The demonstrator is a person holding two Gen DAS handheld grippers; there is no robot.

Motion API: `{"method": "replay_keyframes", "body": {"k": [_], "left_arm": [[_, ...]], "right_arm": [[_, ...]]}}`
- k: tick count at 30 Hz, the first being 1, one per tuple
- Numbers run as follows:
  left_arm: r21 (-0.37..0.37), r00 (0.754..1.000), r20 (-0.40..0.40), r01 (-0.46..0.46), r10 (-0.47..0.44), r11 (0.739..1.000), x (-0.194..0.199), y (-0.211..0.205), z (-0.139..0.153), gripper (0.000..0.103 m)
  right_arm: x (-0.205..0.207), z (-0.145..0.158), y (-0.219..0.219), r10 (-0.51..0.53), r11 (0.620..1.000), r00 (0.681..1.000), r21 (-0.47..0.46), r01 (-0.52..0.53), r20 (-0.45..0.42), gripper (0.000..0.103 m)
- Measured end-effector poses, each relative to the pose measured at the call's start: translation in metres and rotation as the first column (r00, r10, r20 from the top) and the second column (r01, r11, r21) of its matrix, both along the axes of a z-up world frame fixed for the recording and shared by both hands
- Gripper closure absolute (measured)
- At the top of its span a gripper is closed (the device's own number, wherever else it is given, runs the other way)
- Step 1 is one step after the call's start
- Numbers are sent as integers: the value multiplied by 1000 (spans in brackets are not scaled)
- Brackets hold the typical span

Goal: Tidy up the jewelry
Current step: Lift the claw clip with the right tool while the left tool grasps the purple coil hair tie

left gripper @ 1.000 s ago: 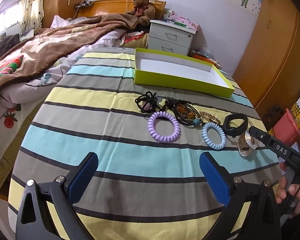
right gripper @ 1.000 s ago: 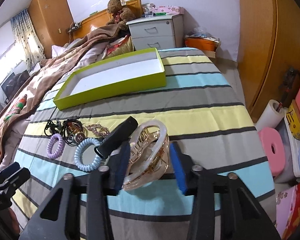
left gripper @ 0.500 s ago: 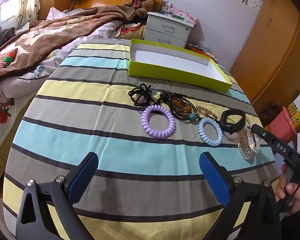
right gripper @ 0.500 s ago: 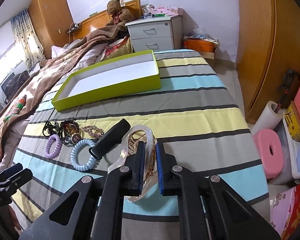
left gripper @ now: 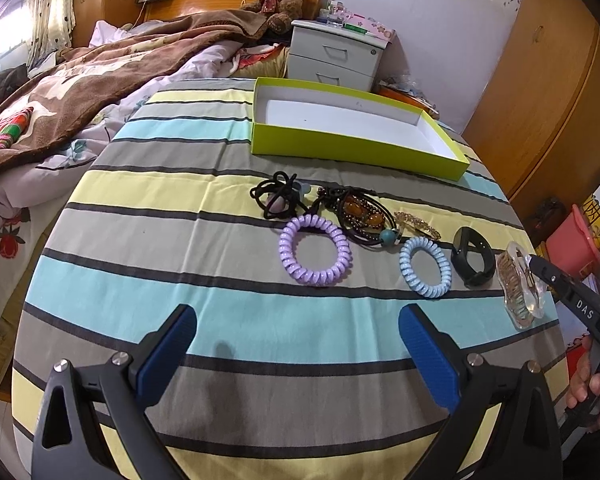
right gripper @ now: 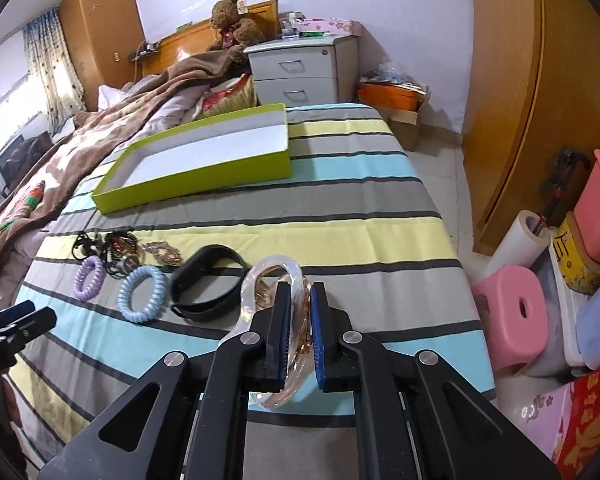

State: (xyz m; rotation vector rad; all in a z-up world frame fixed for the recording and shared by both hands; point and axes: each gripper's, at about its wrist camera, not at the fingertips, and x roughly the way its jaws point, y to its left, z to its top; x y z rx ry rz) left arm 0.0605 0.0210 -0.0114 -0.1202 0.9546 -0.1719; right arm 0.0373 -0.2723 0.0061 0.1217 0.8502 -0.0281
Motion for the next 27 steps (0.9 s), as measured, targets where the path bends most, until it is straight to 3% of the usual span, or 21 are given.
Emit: {"method": "replay_keyframes", "body": {"k": [1,8,14,16,22,27], "left_arm": [[1,1000,2,2,-2,1000,0,-1,0,1],[12,1000,-4,-3,3,1000,2,-3,-1,1],[17,1000,-20,-8,8,1000,4,-2,-3,1],[17,1000,-23,-5,5,1000,5,-3,-3,1],[46,1000,-18,-6,7,999,8,-7,-1,1],[29,998,-40,-54,55,998,25,1,-6,10]], "right_arm": [[0,-1,0,2,1000,1000,-2,-2,-8,87],[1,-11,-2,9,1000,997,-18,-10,-73,80],[3,-16,-3,8,1000,996,-2,-9,-85,80],[1,-15,-2,15,1000,997,-3,-15,-74,89],[-4,-10,-7,9,1000,999,5,-9,-46,90],[-9,0,-8,17,1000,1000,19,-17,-9,90]]}}
